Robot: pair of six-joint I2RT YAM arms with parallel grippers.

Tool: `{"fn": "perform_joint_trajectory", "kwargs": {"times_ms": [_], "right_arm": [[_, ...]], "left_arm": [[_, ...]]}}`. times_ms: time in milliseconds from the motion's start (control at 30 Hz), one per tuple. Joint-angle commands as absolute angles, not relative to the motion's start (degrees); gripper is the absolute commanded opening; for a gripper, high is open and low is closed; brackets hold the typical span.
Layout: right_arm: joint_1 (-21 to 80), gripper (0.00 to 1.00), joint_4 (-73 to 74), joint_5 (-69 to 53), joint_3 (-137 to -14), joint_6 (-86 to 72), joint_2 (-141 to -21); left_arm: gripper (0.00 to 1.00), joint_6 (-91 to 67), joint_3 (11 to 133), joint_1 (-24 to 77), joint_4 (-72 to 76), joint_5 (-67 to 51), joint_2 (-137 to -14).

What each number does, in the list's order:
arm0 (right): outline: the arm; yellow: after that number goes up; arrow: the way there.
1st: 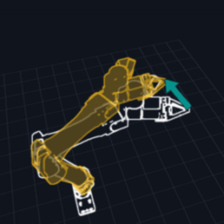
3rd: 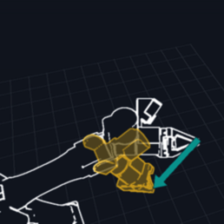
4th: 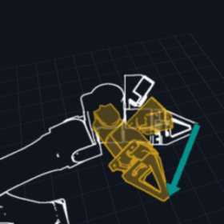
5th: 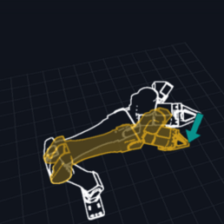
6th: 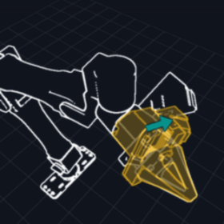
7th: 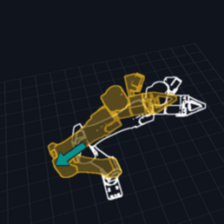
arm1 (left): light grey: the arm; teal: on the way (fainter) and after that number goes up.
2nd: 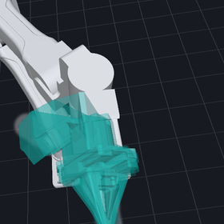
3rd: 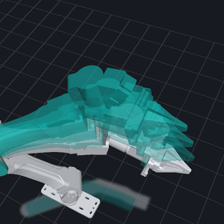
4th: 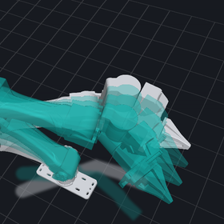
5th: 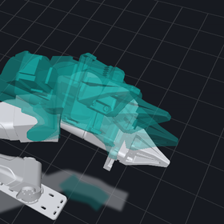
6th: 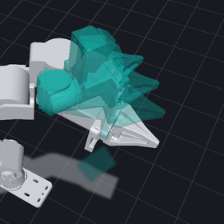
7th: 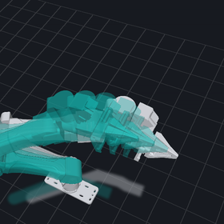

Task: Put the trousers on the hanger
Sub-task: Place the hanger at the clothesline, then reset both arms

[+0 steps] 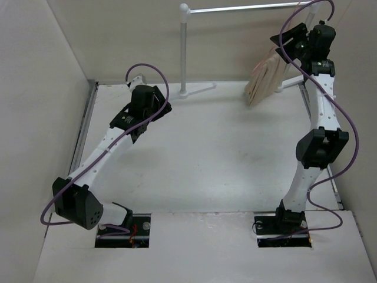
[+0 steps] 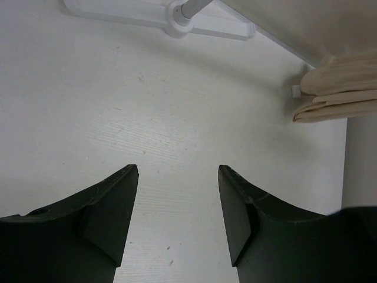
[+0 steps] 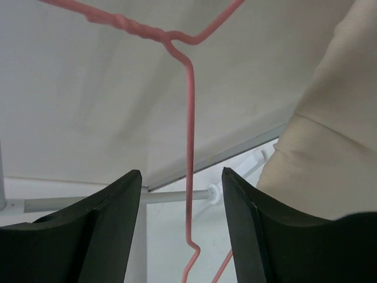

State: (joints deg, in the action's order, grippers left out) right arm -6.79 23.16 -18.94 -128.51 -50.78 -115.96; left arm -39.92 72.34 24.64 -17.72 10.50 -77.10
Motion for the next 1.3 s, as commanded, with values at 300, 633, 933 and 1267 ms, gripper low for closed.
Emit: {"fn": "perform_joint_trajectory", "kwargs": {"times_ms": [300, 633, 933, 1267], "right_arm": [[-7.7, 0.91, 19.9, -19.3, -122.9, -49.0, -108.5], [-8.8, 1.0, 15.8, -16.3, -100.7, -47.4, -90.7], [-9.5, 1.0, 15.1, -5.7, -67.7, -47.6, -72.3], [-9.5, 1.0, 17.3, -0.9, -44.8, -48.7, -62.1]], "left_arm": [[0.55, -40.3, 74.3, 23.7, -15.9, 9.8, -78.7], [0.56, -39.7, 78.1, 23.0, -19.5, 7.3, -83.4], [0.58, -39.2, 78.3, 28.3, -24.5, 6.5, -88.3], [0.58, -39.6, 74.6, 34.1, -24.5, 5.3, -93.5]]}}
